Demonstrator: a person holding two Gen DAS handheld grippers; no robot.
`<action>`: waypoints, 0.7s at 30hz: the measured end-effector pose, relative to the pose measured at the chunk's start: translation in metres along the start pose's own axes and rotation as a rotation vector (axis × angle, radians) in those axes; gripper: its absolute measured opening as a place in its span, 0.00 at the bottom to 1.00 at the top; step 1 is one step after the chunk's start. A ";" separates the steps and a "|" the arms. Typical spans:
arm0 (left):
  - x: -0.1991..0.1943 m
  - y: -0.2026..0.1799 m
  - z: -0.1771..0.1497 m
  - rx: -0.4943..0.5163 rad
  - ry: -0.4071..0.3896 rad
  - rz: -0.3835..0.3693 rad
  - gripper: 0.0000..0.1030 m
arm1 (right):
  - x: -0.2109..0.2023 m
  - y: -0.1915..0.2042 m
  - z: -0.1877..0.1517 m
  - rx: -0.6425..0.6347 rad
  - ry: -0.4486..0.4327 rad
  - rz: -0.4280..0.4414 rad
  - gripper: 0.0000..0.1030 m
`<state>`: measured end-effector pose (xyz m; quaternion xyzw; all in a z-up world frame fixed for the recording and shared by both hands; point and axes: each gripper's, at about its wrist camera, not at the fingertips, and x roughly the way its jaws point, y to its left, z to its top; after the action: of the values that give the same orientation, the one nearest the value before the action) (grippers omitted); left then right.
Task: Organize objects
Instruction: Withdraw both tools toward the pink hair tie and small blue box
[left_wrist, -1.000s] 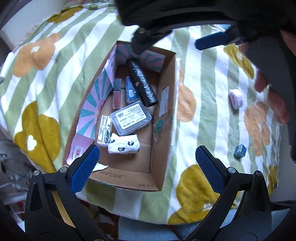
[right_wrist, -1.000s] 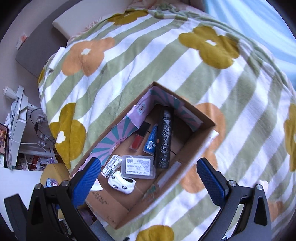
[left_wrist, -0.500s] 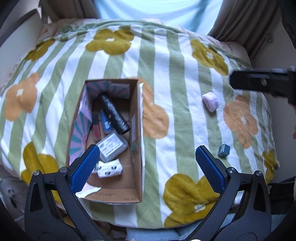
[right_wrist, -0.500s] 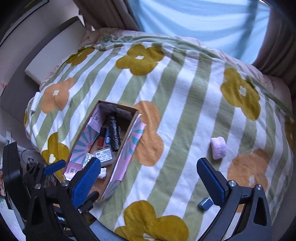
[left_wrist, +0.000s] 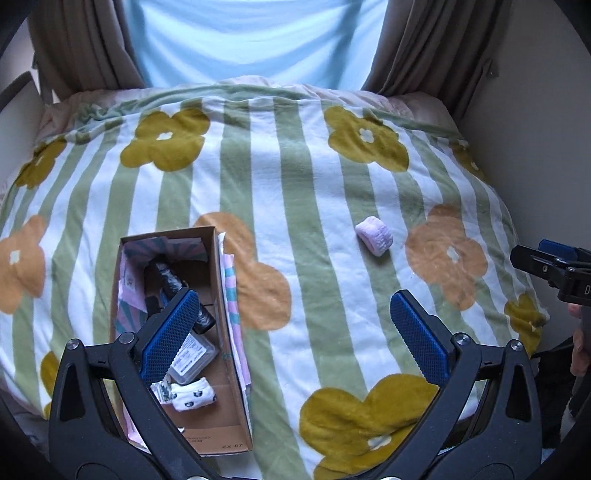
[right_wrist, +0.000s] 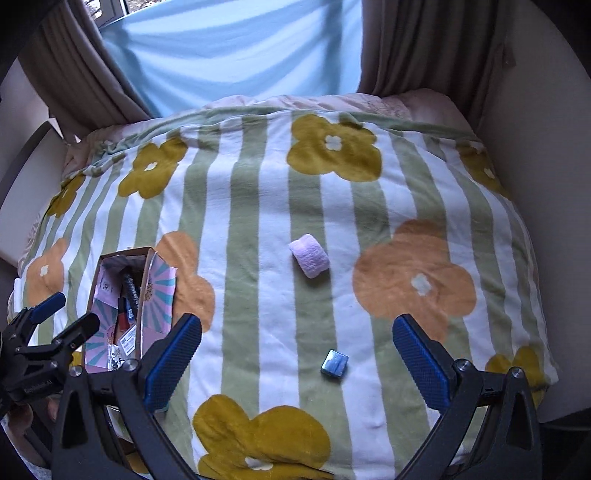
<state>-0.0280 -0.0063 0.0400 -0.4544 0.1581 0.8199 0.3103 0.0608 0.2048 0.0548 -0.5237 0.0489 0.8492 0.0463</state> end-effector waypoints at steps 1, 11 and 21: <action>0.002 -0.004 0.002 0.013 0.001 -0.003 1.00 | 0.000 -0.005 -0.002 0.014 0.001 -0.002 1.00; 0.041 -0.045 0.032 0.153 0.042 -0.084 1.00 | 0.007 -0.039 -0.020 0.096 0.014 0.014 1.00; 0.133 -0.078 0.057 0.310 0.083 -0.135 1.00 | 0.069 -0.053 -0.059 0.165 0.058 -0.031 1.00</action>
<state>-0.0664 0.1326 -0.0394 -0.4443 0.2643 0.7435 0.4242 0.0894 0.2513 -0.0351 -0.5430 0.1120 0.8261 0.1009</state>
